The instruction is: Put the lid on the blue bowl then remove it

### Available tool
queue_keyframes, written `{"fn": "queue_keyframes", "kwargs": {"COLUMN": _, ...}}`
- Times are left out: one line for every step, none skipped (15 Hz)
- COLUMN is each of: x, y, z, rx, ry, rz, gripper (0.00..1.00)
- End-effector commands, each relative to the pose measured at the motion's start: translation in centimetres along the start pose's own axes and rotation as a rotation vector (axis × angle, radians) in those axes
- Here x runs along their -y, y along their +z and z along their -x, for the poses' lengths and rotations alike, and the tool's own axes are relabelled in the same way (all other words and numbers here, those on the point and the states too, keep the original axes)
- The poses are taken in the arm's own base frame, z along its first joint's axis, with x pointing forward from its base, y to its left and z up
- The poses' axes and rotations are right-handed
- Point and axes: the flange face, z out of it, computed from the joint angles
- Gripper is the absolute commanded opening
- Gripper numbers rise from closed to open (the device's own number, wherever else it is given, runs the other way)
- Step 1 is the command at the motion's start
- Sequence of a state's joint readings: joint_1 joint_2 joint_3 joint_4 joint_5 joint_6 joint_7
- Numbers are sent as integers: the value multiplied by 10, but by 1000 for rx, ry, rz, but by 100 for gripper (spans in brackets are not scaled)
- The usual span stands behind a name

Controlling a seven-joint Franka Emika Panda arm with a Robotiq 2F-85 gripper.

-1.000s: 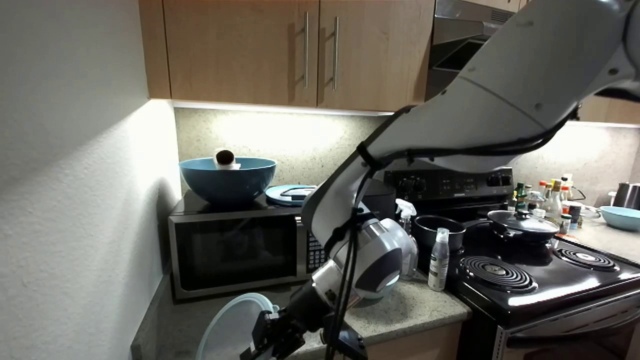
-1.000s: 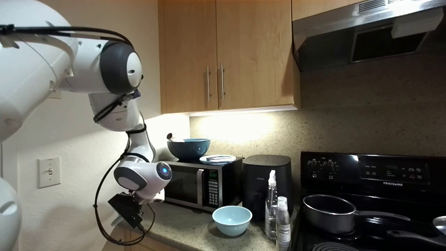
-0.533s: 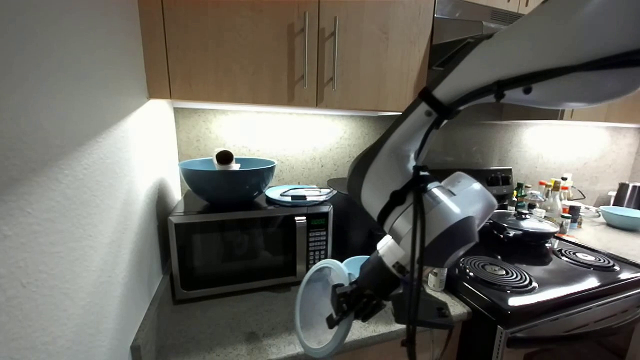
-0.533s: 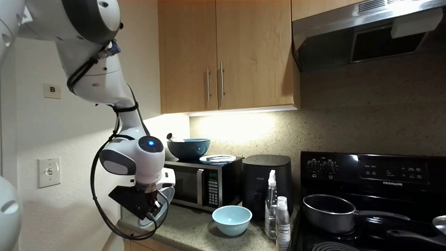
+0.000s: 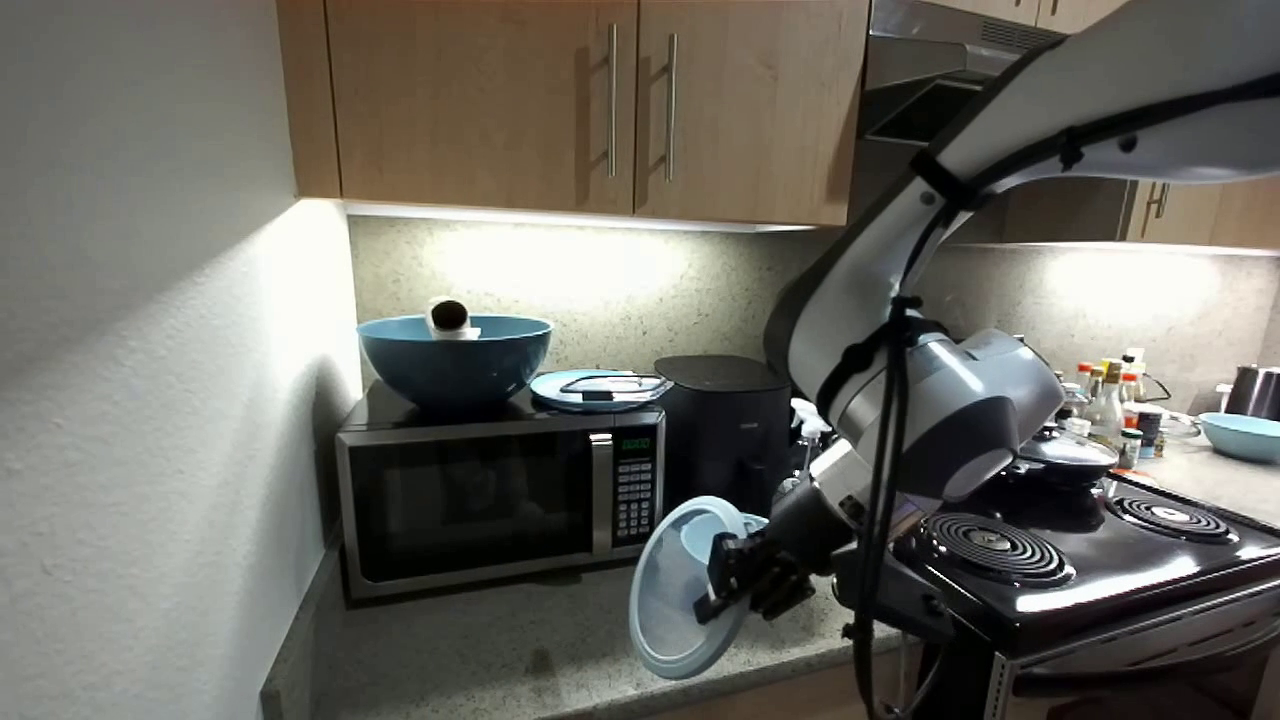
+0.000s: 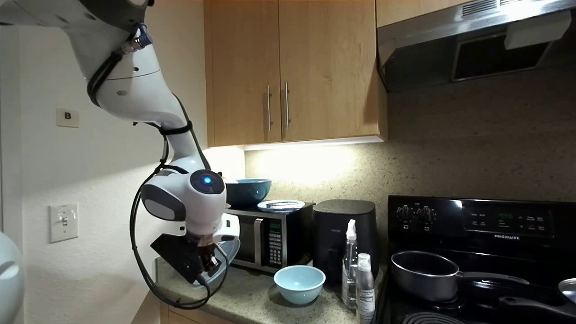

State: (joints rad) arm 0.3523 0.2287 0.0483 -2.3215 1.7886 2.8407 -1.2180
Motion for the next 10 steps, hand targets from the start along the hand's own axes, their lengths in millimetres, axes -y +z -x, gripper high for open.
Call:
{"fn": "queue_keyframes", "kwargs": {"x": 15, "y": 17, "z": -9, "rx": -58, "ry": -49, "rz": -124, "gripper": 1}}
{"fn": "queue_keyframes", "kwargs": {"x": 15, "y": 14, "z": -15, "rx": -88, "ry": -56, "rz": -125, "gripper": 1}}
{"fn": "queue_keyframes", "kwargs": {"x": 14, "y": 13, "z": -19, "rx": -110, "ry": -57, "rz": -128, "gripper": 1}}
{"fn": "queue_keyframes", "kwargs": {"x": 10, "y": 9, "z": -26, "rx": -149, "ry": -59, "rz": -116, "gripper": 1}}
{"fn": "queue_keyframes", "kwargs": {"x": 6, "y": 5, "z": -32, "rx": -184, "ry": -63, "rz": -101, "gripper": 1}}
{"fn": "queue_keyframes", "kwargs": {"x": -2, "y": -5, "z": -44, "rx": -239, "ry": -74, "rz": -68, "gripper": 1}}
{"fn": "queue_keyframes", "kwargs": {"x": -11, "y": -12, "z": -50, "rx": -278, "ry": -70, "rz": -49, "gripper": 1}}
{"fn": "queue_keyframes", "kwargs": {"x": -21, "y": -21, "z": -55, "rx": -326, "ry": -50, "rz": -31, "gripper": 1}}
{"fn": "queue_keyframes", "kwargs": {"x": -26, "y": -17, "z": -44, "rx": -273, "ry": 29, "rz": -36, "gripper": 1}}
{"fn": "queue_keyframes", "kwargs": {"x": -20, "y": -11, "z": -53, "rx": -270, "ry": -35, "rz": -54, "gripper": 6}}
